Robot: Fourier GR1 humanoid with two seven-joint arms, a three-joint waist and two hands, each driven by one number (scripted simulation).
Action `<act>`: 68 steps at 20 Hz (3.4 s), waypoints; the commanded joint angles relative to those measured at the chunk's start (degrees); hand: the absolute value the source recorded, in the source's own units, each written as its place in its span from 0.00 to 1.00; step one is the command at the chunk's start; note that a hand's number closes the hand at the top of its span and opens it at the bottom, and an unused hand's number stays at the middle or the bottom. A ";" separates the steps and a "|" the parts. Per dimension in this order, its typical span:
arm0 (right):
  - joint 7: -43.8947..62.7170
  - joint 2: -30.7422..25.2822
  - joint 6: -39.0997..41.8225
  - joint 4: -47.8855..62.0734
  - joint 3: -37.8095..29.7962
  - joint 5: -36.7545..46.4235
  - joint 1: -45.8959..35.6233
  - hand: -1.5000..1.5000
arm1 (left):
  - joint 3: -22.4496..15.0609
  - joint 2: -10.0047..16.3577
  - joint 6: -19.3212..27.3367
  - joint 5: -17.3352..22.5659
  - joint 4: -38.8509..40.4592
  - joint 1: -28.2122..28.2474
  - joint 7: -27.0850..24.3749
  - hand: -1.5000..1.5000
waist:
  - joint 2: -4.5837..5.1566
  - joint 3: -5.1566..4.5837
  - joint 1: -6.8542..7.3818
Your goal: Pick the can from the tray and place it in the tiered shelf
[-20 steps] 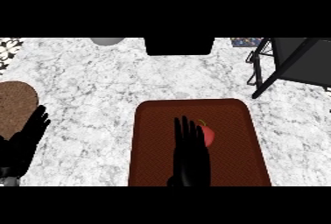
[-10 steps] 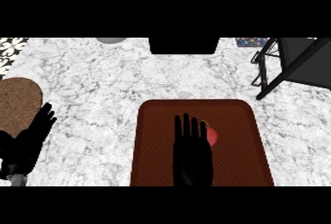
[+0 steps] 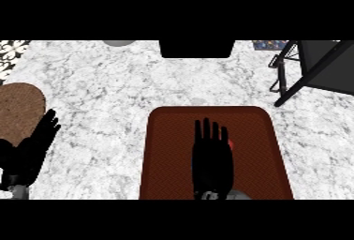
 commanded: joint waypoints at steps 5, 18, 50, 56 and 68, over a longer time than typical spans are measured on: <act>4.76 1.20 5.66 2.30 -2.59 3.12 1.17 0.00 | 1.96 0.00 -1.17 0.26 -0.72 -0.08 1.21 0.50 | 0.04 0.07 0.28; -1.69 1.22 -0.05 9.56 -7.08 4.52 1.56 0.00 | 3.80 -2.64 -3.71 -2.91 1.37 -0.98 0.64 0.50 | 0.10 0.08 0.24; -46.70 -30.79 -0.58 -20.68 -42.88 -22.74 12.04 1.00 | 8.21 -4.25 -6.87 -4.76 -5.60 2.71 4.40 0.50 | -0.36 0.16 -1.34; -46.97 -31.01 6.42 -22.41 -61.38 -43.51 13.27 1.00 | 7.79 -5.72 -4.40 -6.63 -5.74 3.19 4.53 0.50 | -0.54 0.12 -1.84; -33.66 -42.26 15.11 -19.03 -87.26 -72.54 4.42 1.00 | 8.78 -5.41 -6.13 -6.68 -4.56 -0.92 6.41 0.50 | -0.10 0.07 -0.59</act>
